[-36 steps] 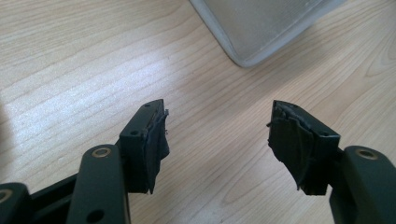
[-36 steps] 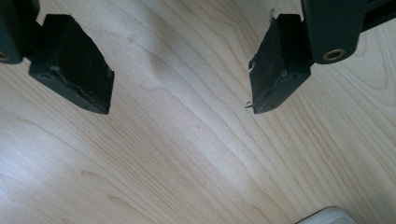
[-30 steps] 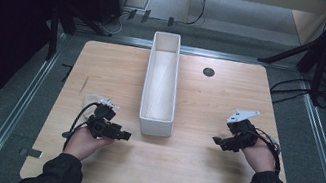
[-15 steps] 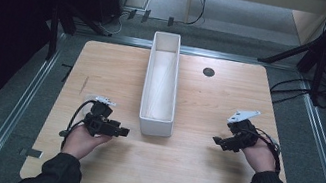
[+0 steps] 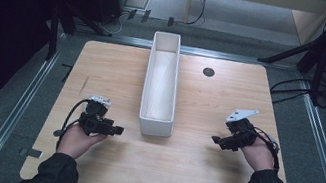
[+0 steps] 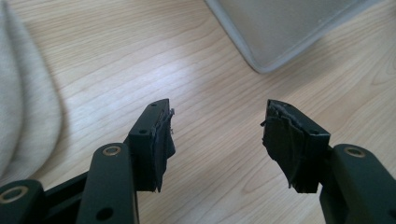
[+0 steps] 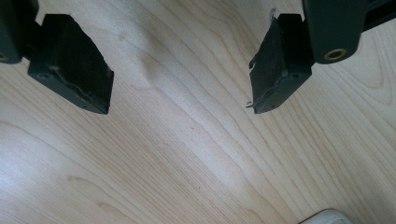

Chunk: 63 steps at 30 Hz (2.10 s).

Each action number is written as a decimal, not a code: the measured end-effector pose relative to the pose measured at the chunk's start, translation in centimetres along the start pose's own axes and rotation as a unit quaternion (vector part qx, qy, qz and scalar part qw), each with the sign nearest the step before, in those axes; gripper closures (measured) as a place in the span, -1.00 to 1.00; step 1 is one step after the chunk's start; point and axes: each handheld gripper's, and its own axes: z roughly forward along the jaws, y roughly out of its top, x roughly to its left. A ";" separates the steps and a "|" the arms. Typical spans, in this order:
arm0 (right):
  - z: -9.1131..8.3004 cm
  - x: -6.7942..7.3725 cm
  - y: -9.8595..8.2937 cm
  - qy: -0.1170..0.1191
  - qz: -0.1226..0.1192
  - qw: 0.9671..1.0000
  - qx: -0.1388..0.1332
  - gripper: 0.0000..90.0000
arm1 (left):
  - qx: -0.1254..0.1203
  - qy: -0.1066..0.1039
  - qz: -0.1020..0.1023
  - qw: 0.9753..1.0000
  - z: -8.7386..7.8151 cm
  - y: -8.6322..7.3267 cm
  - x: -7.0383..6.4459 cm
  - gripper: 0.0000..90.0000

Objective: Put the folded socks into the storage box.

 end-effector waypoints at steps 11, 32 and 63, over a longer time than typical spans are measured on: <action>0.5 0.1 0.7 0.007 -0.006 1.000 0.002 -0.52 | -0.015 0.032 -0.037 0.999 -1.1 -0.5 1.1 -0.12; 0.9 0.4 0.9 0.006 -0.015 1.000 0.014 -0.53 | 0.010 0.096 -0.117 0.988 -3.2 2.1 5.1 -0.41; 1.1 0.6 0.6 0.012 -0.028 0.999 0.033 -0.53 | 0.098 0.136 -0.194 0.967 0.9 5.0 9.2 -0.39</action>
